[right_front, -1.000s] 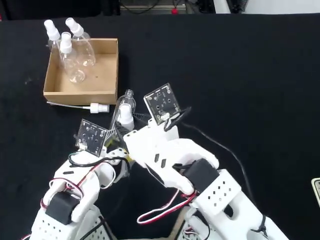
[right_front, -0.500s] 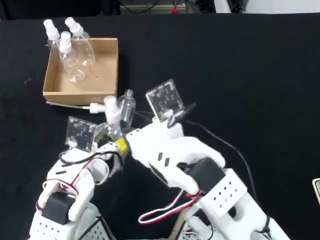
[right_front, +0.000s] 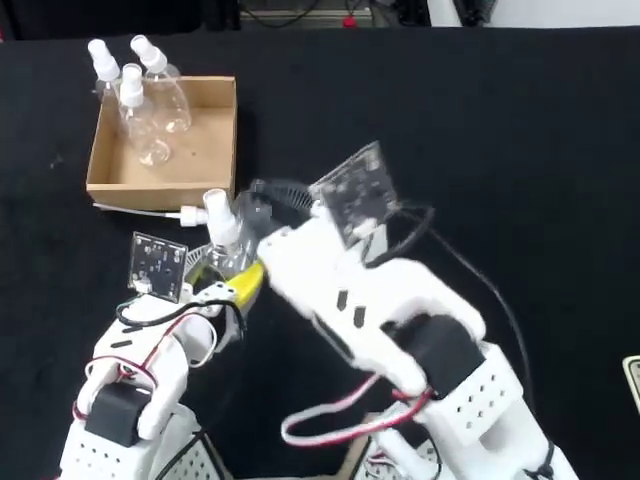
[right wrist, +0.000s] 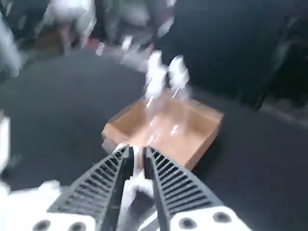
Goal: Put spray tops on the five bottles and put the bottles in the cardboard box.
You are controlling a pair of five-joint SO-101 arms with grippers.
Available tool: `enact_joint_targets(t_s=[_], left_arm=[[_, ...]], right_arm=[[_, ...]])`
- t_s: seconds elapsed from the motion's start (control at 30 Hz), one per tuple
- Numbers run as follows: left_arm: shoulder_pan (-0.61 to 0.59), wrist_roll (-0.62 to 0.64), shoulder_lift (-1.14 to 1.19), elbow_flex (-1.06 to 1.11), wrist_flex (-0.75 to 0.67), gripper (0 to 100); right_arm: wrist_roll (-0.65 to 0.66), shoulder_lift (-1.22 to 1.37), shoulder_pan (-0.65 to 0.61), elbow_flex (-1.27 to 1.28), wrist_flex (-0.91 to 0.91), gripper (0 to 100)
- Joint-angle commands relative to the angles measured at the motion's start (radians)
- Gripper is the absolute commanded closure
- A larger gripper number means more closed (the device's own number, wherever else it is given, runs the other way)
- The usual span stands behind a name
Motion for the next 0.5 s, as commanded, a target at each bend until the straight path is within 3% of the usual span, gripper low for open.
enact_joint_targets(t_s=[0.0, 0.2, 0.47], left_arm=[[0.053, -0.018, -0.009, -0.053, -0.015, 84], [0.093, -0.049, -0.009, -0.047, -0.015, 84], [0.094, -0.049, -0.009, -0.045, -0.015, 84]], right_arm=[[0.003, 0.108, 0.061, -0.062, -0.127, 98.8], [0.009, 0.188, 0.049, -0.064, -0.166, 98.7], [0.060, 0.188, -0.015, -0.096, -0.025, 98.7]])
